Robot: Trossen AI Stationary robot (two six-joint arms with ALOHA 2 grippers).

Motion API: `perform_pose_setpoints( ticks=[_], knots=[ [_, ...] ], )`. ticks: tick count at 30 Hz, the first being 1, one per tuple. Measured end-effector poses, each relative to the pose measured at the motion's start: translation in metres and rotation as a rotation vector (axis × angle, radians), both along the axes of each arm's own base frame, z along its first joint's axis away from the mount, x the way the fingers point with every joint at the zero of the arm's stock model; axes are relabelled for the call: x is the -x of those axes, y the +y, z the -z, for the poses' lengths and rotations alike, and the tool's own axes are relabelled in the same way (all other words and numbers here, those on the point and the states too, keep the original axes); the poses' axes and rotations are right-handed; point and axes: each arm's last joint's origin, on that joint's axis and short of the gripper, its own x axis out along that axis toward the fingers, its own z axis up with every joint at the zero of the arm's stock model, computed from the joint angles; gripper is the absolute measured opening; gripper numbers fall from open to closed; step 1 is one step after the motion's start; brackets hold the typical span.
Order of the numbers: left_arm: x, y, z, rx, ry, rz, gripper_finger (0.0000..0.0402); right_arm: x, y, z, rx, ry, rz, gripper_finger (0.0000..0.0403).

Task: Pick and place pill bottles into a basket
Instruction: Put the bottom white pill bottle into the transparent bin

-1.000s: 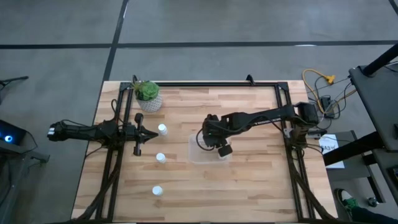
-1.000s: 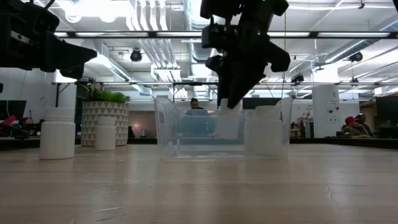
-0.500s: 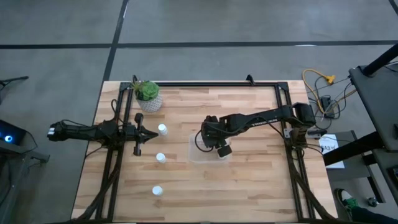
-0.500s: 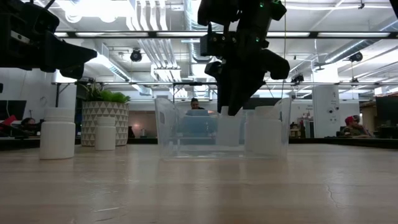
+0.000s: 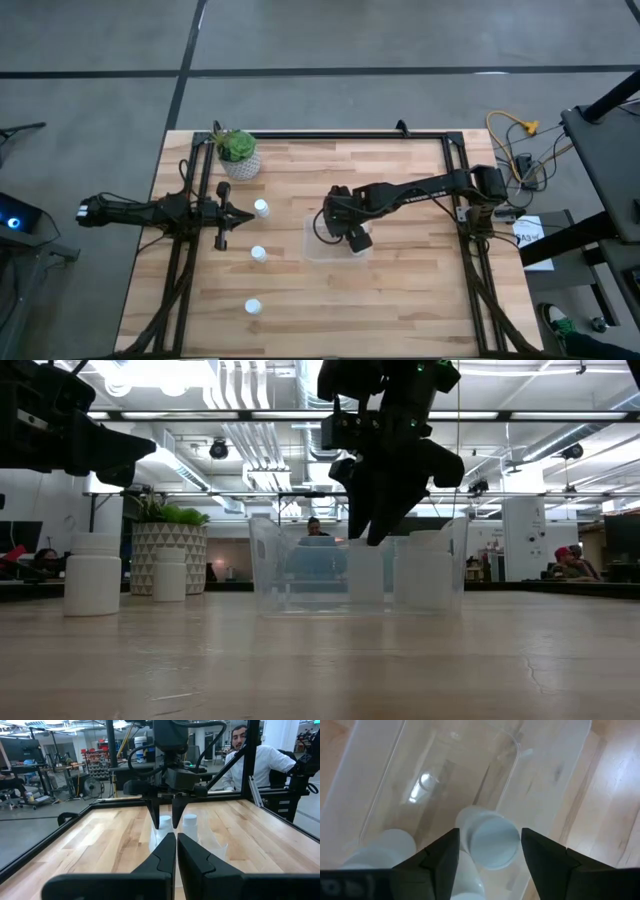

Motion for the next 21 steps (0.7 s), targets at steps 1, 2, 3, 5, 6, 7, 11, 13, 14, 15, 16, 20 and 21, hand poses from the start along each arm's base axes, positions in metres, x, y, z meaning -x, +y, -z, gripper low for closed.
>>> perform_pose_setpoints(
  ticks=[1, 2, 3, 5, 6, 7, 11, 13, 14, 15, 16, 20, 21],
  knots=[
    [0.0, 0.0, 0.0, 0.0, 0.0, 0.0, 0.0, 0.0, 0.0, -0.001, 0.0, -0.003, -0.001, 0.02],
    [0.0, 0.0, 0.0, 0.0, 0.0, 0.0, 0.0, -0.001, 0.001, -0.003, 0.0, -0.009, -0.002, 0.0198],
    [0.0, 0.0, 0.0, 0.0, 0.0, 0.0, 0.0, -0.002, 0.001, -0.005, -0.001, -0.018, -0.002, 0.0197],
    [0.0, 0.0, 0.0, 0.0, 0.0, 0.0, 0.0, -0.004, 0.003, -0.013, -0.004, -0.041, -0.005, 0.0194],
    [0.0, 0.0, 0.0, 0.0, 0.0, 0.0, 0.0, -0.005, 0.004, -0.017, -0.005, -0.057, -0.008, 0.0192],
    [0.0, 0.0, 0.0, 0.0, 0.0, 0.0, 0.0, -0.006, 0.005, -0.022, -0.006, -0.072, -0.01, 0.019],
    [0.0, 0.0, 0.0, 0.0, 0.0, 0.0, 0.0, -0.006, 0.007, -0.043, -0.032, -0.147, 0.019, 0.0184],
    [0.0, 0.0, 0.0, 0.0, 0.001, 0.0, 0.0, -0.004, 0.008, -0.049, -0.075, -0.183, 0.032, 0.0181],
    [0.0, 0.0, 0.0, 0.0, 0.0, 0.0, 0.0, -0.002, 0.009, -0.052, -0.102, -0.194, 0.028, 0.018],
    [0.0, 0.0, 0.0, 0.0, 0.0, 0.0, 0.0, 0.0, 0.01, -0.052, -0.13, -0.194, 0.027, 0.0178],
    [0.0, 0.0, 0.0, 0.0, 0.0, 0.0, 0.0, 0.001, 0.012, -0.053, -0.154, -0.199, 0.027, 0.0177],
    [0.0, 0.0, 0.0, 0.0, 0.002, 0.0, 0.0, 0.004, 0.022, -0.057, -0.203, -0.257, 0.011, 0.0171],
    [0.0, 0.0, 0.0, -0.001, 0.003, 0.0, 0.0, 0.004, 0.025, -0.057, -0.209, -0.281, 0.0, 0.017]
  ],
)
